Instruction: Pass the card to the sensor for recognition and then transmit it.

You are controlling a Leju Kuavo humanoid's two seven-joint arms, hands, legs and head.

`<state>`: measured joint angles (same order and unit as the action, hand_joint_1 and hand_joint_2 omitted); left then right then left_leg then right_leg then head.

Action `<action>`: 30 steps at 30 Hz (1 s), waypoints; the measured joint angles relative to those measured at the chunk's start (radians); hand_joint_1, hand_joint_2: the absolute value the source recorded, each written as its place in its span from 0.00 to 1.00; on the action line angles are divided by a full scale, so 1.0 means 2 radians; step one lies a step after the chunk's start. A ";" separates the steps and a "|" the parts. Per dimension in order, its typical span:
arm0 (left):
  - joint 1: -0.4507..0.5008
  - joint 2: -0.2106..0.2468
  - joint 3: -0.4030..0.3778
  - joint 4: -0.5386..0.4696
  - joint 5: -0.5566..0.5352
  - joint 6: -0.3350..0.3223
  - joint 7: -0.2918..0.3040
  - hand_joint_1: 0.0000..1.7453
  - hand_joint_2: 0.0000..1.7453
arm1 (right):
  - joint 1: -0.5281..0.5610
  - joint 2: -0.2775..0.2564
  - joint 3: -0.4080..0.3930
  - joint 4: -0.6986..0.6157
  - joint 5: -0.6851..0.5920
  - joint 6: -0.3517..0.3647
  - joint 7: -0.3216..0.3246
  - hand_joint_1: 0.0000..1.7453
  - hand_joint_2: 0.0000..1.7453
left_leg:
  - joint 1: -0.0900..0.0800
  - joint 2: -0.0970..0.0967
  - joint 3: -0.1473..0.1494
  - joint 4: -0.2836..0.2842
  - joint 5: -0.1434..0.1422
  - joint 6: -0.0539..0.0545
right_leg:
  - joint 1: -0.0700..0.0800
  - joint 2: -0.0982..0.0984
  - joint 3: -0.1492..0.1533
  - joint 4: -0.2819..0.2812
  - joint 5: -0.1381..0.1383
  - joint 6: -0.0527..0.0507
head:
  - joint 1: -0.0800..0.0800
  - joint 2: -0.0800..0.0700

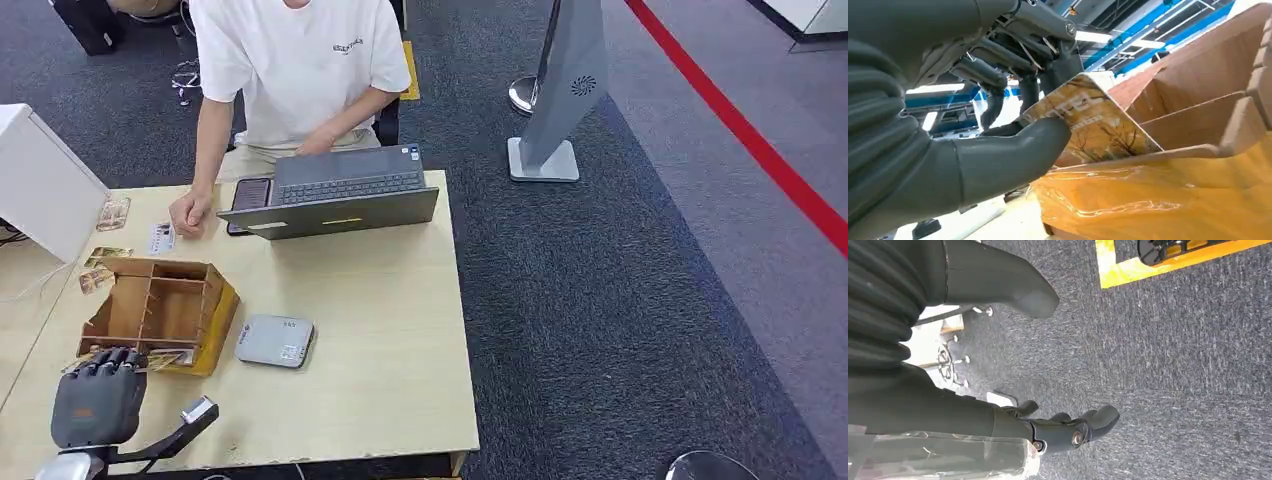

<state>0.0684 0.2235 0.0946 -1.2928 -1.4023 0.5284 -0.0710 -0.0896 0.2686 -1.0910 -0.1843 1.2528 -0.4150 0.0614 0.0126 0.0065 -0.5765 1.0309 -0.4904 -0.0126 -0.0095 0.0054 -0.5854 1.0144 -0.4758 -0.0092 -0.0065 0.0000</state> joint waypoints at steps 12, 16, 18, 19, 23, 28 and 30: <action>0.007 0.000 0.000 -0.014 0.004 0.013 -0.001 1.00 1.00 | 0.000 0.000 0.000 0.000 0.000 0.000 -0.003 0.00 1.00 | 0.000 0.000 0.000 0.000 0.000 0.000 | 0.000 0.000 0.000 0.000 0.000 0.000 | 0.000 0.000; 0.016 -0.002 0.000 -0.030 -0.007 0.030 -0.006 1.00 1.00 | 0.000 0.000 0.000 0.000 -0.002 -0.001 -0.003 0.00 1.00 | 0.000 0.000 0.000 0.000 0.000 0.000 | 0.000 0.000 0.000 0.000 0.000 0.000 | 0.000 0.000; 0.027 -0.005 0.000 -0.053 -0.013 0.035 -0.011 1.00 1.00 | 0.001 0.000 0.000 0.000 -0.005 -0.002 -0.003 0.00 1.00 | 0.000 0.000 0.000 0.000 0.000 0.000 | 0.000 0.000 0.000 0.000 0.000 0.000 | 0.000 0.000; 0.034 -0.008 0.000 -0.069 -0.018 0.035 -0.013 1.00 1.00 | 0.001 0.000 0.000 0.000 -0.007 -0.003 -0.003 0.00 1.00 | 0.000 0.000 0.000 0.000 0.000 0.000 | 0.000 0.000 0.000 0.000 0.000 0.000 | 0.000 0.000; 0.071 -0.017 -0.022 -0.159 -0.055 0.019 -0.010 1.00 1.00 | 0.002 0.000 -0.002 0.000 -0.017 -0.009 -0.003 0.00 1.00 | 0.000 0.000 0.000 0.000 0.000 0.000 | 0.000 0.000 0.000 0.000 0.000 0.000 | 0.000 0.000; 0.098 -0.004 -0.107 -0.268 -0.082 -0.009 0.024 1.00 1.00 | 0.002 0.000 -0.004 0.000 -0.031 -0.014 0.001 0.00 1.00 | 0.000 0.000 0.000 0.000 0.000 0.000 | 0.000 0.000 0.000 0.000 0.000 0.000 | 0.000 0.000; 0.099 0.002 -0.130 -0.294 -0.082 -0.013 0.030 1.00 1.00 | 0.002 0.001 -0.008 0.000 -0.033 -0.015 0.001 0.00 1.00 | 0.000 0.000 0.000 0.000 0.000 0.000 | 0.000 0.000 0.000 0.000 0.000 0.000 | 0.000 0.000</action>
<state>0.2665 0.2278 -0.1655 -1.8806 -1.5671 0.5016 -0.0118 -0.0866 0.2701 -1.1070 -0.1843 1.1868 -0.4448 0.0637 0.0124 0.0063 -0.5768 1.0309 -0.4910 -0.0119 -0.0097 0.0049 -0.5855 1.0139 -0.4759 -0.0090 -0.0065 0.0000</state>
